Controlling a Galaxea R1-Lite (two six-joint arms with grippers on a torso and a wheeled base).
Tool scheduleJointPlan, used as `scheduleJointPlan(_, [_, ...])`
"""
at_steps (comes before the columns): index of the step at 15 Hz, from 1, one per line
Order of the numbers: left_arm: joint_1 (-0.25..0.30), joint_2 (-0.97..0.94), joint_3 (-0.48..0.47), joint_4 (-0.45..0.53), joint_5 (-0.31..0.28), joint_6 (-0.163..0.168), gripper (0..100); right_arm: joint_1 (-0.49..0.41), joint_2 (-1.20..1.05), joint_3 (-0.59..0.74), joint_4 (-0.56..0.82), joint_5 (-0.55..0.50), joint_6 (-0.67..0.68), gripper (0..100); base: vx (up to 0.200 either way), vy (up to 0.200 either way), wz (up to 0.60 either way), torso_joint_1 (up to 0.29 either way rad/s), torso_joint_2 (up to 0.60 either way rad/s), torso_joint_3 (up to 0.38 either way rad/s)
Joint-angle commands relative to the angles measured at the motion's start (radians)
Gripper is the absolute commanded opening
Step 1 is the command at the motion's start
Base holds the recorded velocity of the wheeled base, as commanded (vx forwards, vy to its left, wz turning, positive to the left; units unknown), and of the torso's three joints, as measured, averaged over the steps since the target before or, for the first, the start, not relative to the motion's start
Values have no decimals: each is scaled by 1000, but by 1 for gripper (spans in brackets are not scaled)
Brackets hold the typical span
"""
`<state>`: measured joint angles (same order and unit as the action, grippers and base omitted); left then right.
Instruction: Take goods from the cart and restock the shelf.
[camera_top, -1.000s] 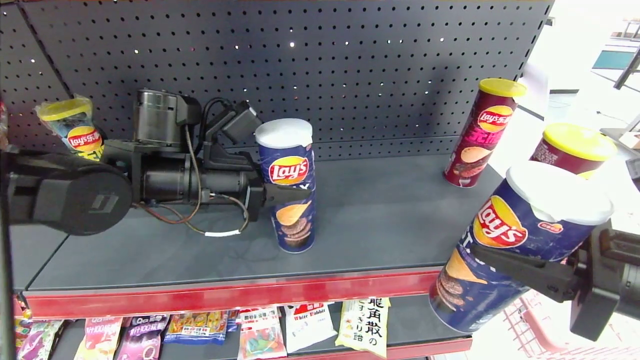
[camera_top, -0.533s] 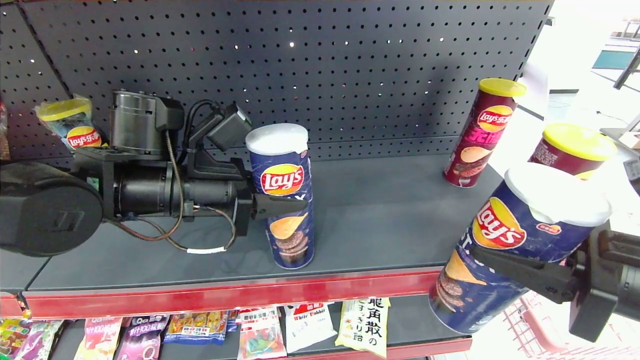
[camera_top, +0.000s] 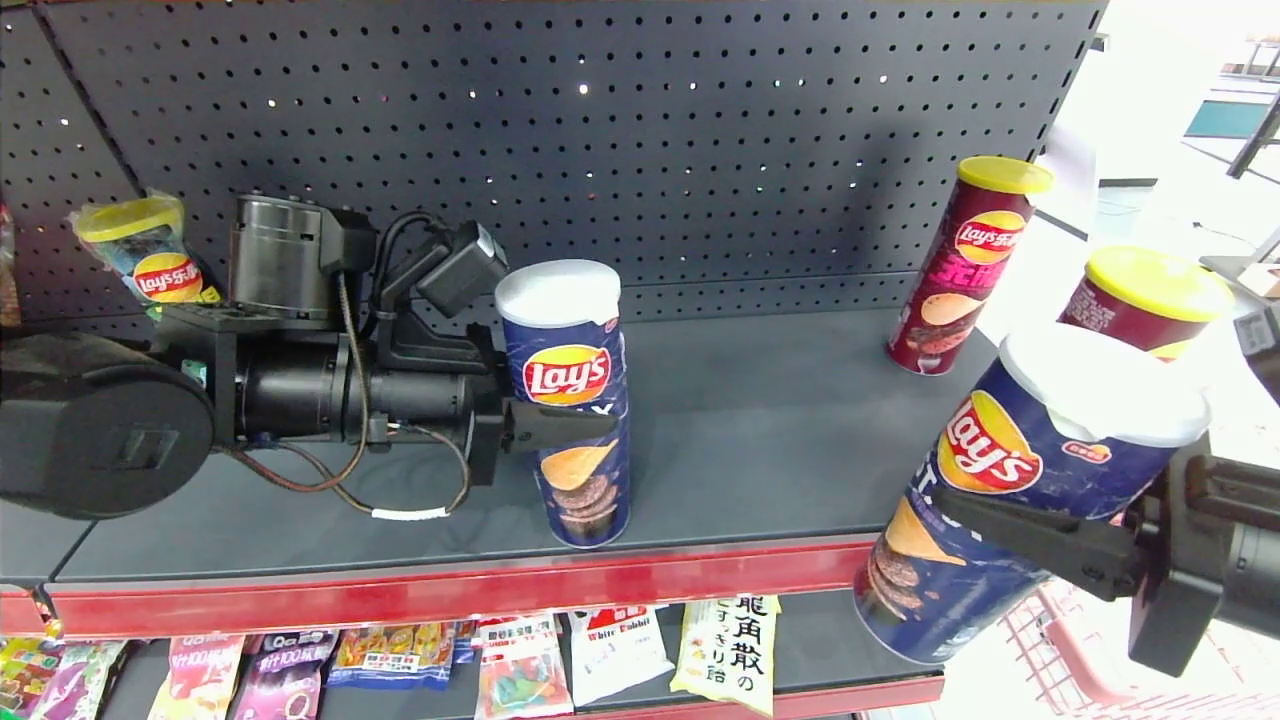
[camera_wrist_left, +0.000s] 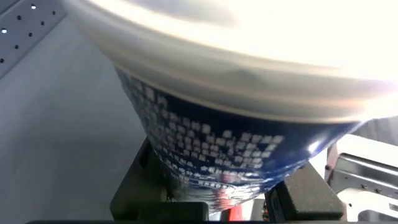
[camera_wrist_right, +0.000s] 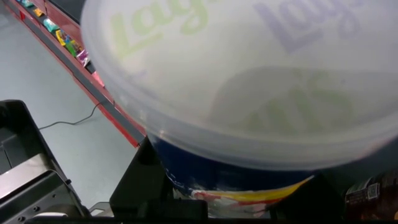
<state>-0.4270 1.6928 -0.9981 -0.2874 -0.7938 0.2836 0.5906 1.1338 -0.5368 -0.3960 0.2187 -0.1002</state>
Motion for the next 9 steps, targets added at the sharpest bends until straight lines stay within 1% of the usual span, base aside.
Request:
scheduleJointPlan(1, [-1, -8, 16, 1, -7, 0, 0, 1, 12, -5, -3, 1, -1, 0, 0, 0, 0, 0, 0, 0])
scheduleJointPlan(3, [1, -10, 27, 4, -35, -1, 0, 1, 26, -20, -3, 1, -1, 0, 0, 0, 0, 0, 0, 0])
scheduleJointPlan(6, [-9, -1, 33, 1, -35, 0, 0, 0, 75, -81, -1, -1, -1, 0, 0, 0, 0, 0, 0, 0])
scheduleJointPlan(7, [-7, 4, 35, 1, -38, 2, 100, 0, 96, -107, -1, -1, -1, 0, 0, 0, 0, 0, 0, 0])
scheduleJointPlan(8, [-9, 4, 30, 1, -27, -8, 100, 0, 123, -135, -1, -1, -1, 0, 0, 0, 0, 0, 0, 0])
scheduleJointPlan(9, [-7, 4, 35, 1, -27, -3, 100, -2, 142, -155, -1, -1, -1, 0, 0, 0, 0, 0, 0, 0])
